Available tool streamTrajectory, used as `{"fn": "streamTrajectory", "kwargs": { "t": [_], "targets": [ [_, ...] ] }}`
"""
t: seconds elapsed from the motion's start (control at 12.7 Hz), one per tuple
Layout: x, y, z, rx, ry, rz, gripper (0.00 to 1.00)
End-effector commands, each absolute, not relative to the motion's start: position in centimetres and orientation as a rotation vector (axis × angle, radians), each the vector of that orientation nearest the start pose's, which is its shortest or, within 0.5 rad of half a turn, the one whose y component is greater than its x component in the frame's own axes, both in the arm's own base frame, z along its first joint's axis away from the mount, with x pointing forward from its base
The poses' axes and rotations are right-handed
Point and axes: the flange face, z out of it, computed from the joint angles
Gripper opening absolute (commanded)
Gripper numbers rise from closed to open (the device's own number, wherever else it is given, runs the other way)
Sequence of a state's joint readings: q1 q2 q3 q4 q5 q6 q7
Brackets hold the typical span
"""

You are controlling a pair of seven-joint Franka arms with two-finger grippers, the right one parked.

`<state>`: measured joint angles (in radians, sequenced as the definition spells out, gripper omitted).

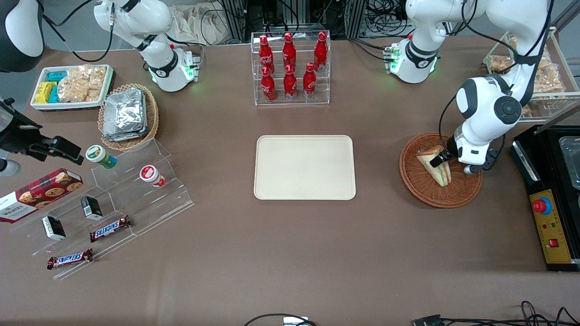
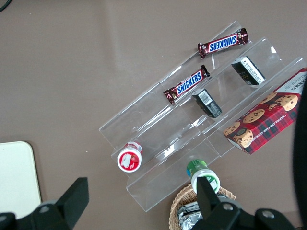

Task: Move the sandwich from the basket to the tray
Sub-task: 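Close the left gripper on the wrapped sandwich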

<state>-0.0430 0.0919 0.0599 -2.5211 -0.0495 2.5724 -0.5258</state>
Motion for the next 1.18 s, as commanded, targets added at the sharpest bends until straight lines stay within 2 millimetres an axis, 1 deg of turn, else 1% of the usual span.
{"fn": "streamTrajectory", "kwargs": {
  "t": [0.0, 0.08, 0.16, 0.24, 0.31, 0.39, 0.47, 0.55, 0.71, 0.79, 0.94, 1.02, 1.1],
  "targets": [
    [46.1, 0.8, 23.8, -3.016, -0.9, 0.047, 0.89],
    [46.2, 0.8, 23.8, -3.017, -0.901, 0.045, 0.71],
    [46.3, 0.7, 23.8, -3.018, -0.898, 0.043, 0.48],
    [46.4, 0.7, 24.0, -3.019, -0.899, 0.038, 0.28],
    [46.4, 0.7, 24.0, -3.018, -0.901, 0.04, 0.13],
    [46.5, 0.6, 24.4, -3.02, -0.899, 0.034, 0.03],
    [46.7, 0.6, 25.1, -3.024, -0.9, 0.018, 0.0],
    [46.8, 0.5, 26.4, -3.032, -0.894, -0.002, 0.0],
    [47.0, 0.1, 29.8, -3.035, -0.868, 0.059, 0.01],
    [47.3, -0.1, 32.4, -3.04, -0.857, 0.07, 0.01],
    [47.9, -0.1, 38.6, -3.049, -0.799, 0.125, 0.01],
    [48.7, -0.2, 42.1, -3.054, -0.761, 0.161, 0.01],
    [49.7, -0.1, 46.5, -3.053, -0.731, 0.204, 0.02]
  ]
}}
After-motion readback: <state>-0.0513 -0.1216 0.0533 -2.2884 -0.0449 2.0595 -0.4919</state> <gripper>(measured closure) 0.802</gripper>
